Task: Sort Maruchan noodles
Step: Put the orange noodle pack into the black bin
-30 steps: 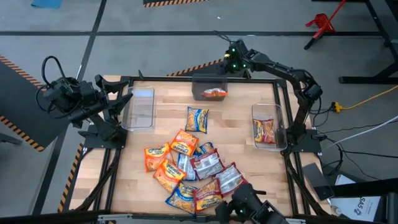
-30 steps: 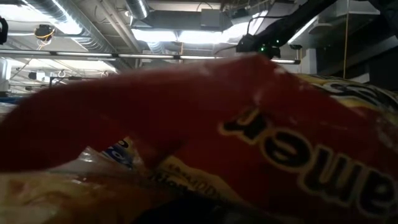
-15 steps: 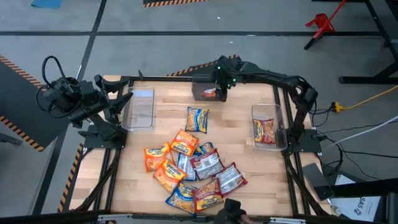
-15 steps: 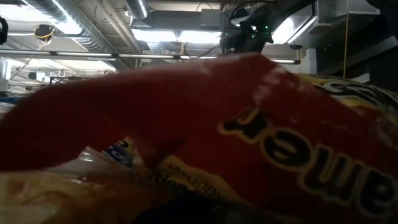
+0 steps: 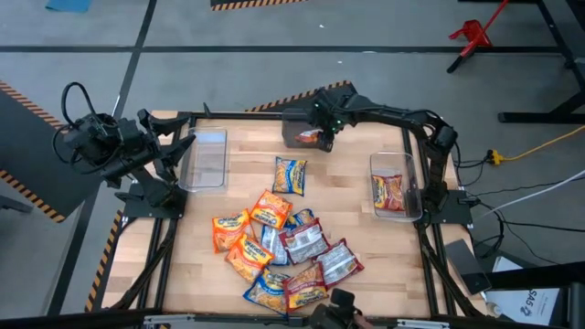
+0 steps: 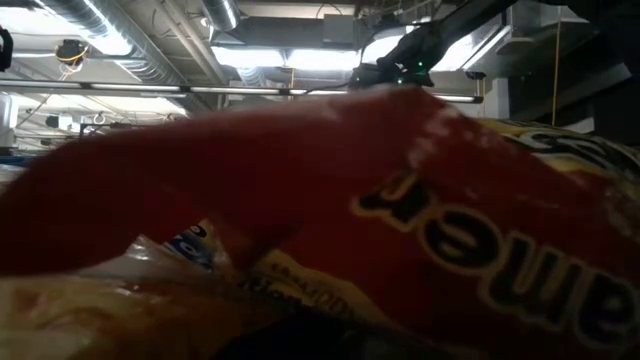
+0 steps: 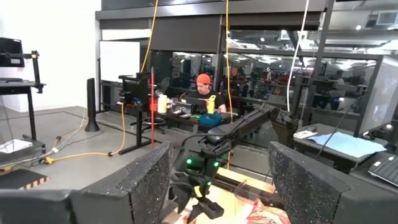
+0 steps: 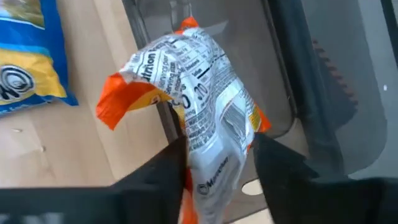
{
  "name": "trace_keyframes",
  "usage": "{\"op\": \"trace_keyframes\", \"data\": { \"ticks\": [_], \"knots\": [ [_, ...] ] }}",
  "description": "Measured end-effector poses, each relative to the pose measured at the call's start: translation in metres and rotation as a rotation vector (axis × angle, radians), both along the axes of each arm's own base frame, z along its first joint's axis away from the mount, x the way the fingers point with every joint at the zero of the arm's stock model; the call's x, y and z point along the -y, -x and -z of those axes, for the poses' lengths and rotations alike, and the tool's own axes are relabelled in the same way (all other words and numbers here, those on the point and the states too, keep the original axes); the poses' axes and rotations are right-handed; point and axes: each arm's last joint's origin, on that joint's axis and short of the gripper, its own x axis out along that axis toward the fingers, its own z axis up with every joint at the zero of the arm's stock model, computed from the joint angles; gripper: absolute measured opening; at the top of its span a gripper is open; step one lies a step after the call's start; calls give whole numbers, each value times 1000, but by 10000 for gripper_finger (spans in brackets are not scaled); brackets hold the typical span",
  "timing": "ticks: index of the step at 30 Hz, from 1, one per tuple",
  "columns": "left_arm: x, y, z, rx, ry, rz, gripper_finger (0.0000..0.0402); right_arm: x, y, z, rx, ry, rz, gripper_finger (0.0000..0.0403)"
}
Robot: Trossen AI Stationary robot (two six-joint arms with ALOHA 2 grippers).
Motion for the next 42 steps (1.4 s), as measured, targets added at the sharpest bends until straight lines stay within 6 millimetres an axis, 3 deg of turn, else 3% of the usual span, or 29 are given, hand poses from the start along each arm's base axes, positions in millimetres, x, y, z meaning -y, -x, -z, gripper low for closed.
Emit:
{"op": "trace_keyframes", "data": {
  "ticks": [7,21,26,33,36,39,42],
  "knots": [
    [0,0,0,0,0,0,258,1,-1,-9,9,-3,24,11],
    [0,0,0,0,-1,0,258,20,2,-61,184,-169,152,5],
    [0,0,0,0,-1,0,258,6,1,-62,116,-174,-22,65],
    [0,0,0,-4,-4,0,258,-7,-12,-37,-14,-42,-69,233],
    [0,0,1,-6,-7,1,258,-6,-20,-22,-61,-13,-62,286],
    [0,0,0,-5,-6,0,258,-3,-26,-7,-81,-9,-56,307],
    [0,0,1,-6,-6,0,258,1,-30,6,-112,6,-7,299]
  ]
}}
